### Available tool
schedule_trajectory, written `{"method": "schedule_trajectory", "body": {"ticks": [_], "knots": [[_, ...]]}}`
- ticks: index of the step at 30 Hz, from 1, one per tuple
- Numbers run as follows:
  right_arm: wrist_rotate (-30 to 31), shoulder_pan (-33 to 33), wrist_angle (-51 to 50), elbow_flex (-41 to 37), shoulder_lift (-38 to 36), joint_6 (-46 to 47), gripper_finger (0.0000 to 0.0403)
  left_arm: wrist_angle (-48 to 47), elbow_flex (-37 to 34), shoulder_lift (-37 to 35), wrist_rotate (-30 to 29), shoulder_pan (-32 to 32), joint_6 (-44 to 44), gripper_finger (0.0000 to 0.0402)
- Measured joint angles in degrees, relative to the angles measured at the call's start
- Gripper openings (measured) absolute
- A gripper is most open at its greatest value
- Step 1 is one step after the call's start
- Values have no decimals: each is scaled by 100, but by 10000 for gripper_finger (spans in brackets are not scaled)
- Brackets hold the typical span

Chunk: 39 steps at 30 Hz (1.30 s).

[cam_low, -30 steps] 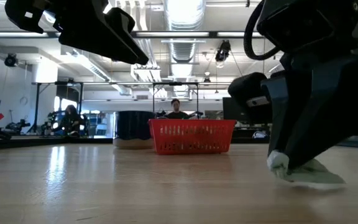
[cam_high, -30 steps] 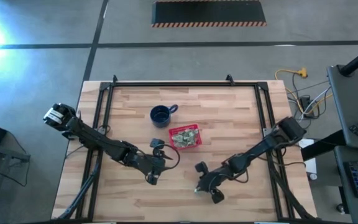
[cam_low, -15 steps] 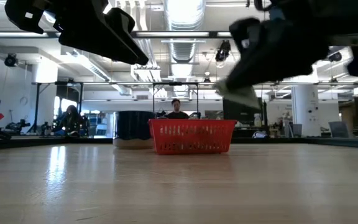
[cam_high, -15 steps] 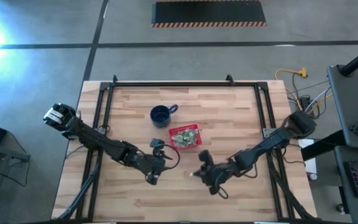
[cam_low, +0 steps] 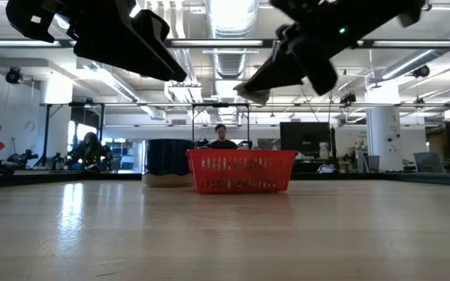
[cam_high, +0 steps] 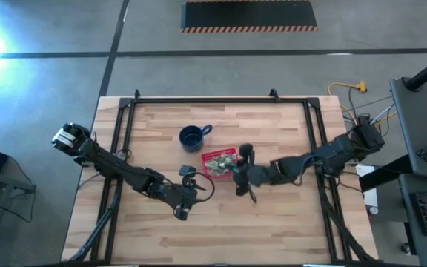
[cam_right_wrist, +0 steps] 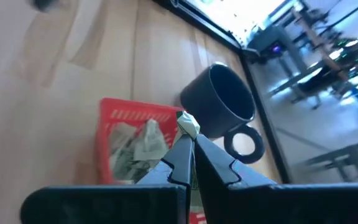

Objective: Pick and place Stevia / Truvia into bins
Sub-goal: Put the white stevia packet into the red basket, then return to Home Position

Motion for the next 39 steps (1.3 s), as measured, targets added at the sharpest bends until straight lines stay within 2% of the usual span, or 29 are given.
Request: {"method": "schedule_trajectory", "body": {"ticks": [6,11,17,21,28,33,39], "knots": [[-1227,-779,378,0,173,11,8,0,0,0,-2,-2,0,154],[-1715,-1189,783,0,463,51,8,-7,0,0,-1,0,2,154],[-1798,-1439,804,0,608,482,9,-13,0,0,-2,0,2,154],[-2073,-1462,819,0,602,723,17,-13,0,0,-2,0,4,154],[-2242,-1508,819,0,573,911,80,-9,0,0,-2,0,6,154],[-2238,-1492,820,0,505,675,130,42,0,0,-2,0,25,154],[-2237,-1285,550,0,32,433,153,136,204,-121,-22,0,648,154]]}}
